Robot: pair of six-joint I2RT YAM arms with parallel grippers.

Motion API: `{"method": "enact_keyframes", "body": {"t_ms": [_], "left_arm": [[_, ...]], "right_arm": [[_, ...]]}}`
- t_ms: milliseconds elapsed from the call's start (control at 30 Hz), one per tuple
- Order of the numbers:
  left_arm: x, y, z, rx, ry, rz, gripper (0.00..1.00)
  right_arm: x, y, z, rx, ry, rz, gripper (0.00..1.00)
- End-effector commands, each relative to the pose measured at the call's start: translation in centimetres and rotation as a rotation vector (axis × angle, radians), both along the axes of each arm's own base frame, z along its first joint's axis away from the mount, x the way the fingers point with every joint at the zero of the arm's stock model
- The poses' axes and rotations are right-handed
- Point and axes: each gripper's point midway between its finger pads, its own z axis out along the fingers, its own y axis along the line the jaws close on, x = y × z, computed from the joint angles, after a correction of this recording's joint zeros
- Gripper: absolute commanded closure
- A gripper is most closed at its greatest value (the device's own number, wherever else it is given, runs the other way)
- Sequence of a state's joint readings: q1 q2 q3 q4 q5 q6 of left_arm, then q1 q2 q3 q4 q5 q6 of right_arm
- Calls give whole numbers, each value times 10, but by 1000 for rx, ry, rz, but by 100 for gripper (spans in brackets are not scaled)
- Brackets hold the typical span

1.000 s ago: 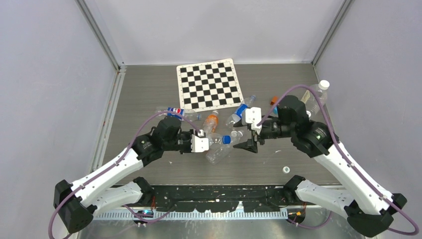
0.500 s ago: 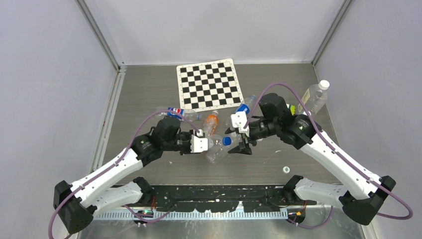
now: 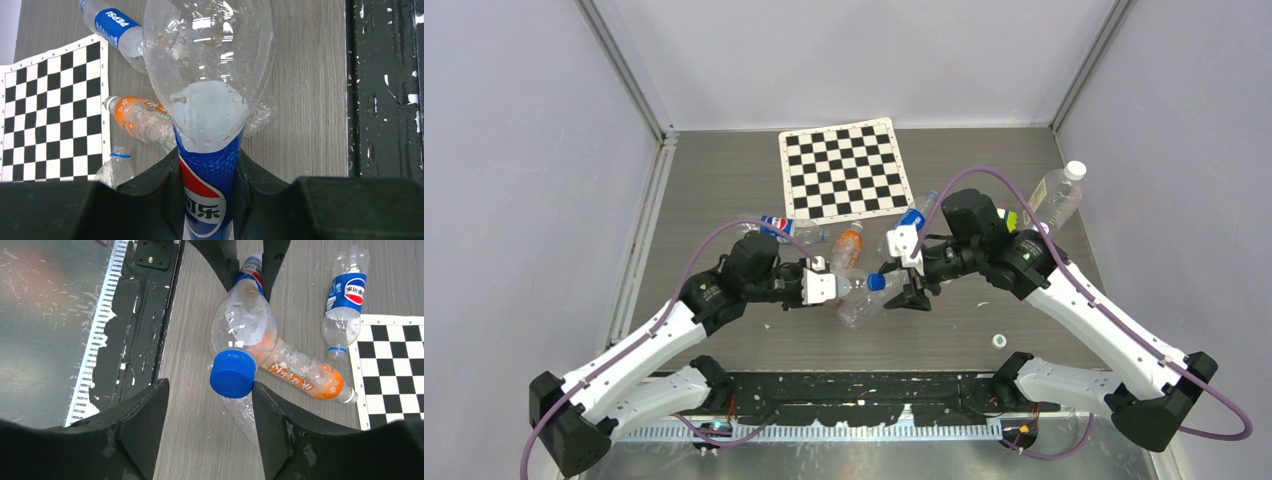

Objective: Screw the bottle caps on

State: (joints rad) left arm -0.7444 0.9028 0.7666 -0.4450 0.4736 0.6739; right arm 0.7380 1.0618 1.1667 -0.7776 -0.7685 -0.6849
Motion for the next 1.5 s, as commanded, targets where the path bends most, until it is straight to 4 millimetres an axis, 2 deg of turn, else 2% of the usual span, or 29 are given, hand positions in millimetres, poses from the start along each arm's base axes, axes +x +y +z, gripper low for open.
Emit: {"method": "enact_keyframes", "body": {"t_ms": [0, 167, 333, 433, 567, 667, 867, 1133, 1467], "left_arm": [[10, -3, 31, -94, -47, 36, 69], [20, 2, 37, -117, -79, 97, 69], [27, 5, 38, -114, -96, 133, 69], [23, 3, 38, -116, -88, 108, 69], [16, 1, 34, -108, -69, 66, 69], [10, -3, 33, -110, -47, 31, 69], [6, -4, 31, -106, -29, 10, 69], [6, -4, 31, -102, -30, 13, 69], [12, 0, 32, -97, -41, 46, 68]], "right_arm": [[-14, 3, 3, 41, 76, 13, 34], [-23, 5, -2, 80, 173, -7, 35], [-32, -2, -4, 79, 214, -40, 34], [-18, -11, 3, 73, 105, -118, 31], [6, -13, 30, 136, -66, -190, 27], [15, -7, 48, 163, -151, -169, 25], [20, 14, 61, 193, -167, -73, 24], [15, 28, 55, 187, -96, 13, 26], [4, 15, 36, 138, -34, -18, 34]]}}
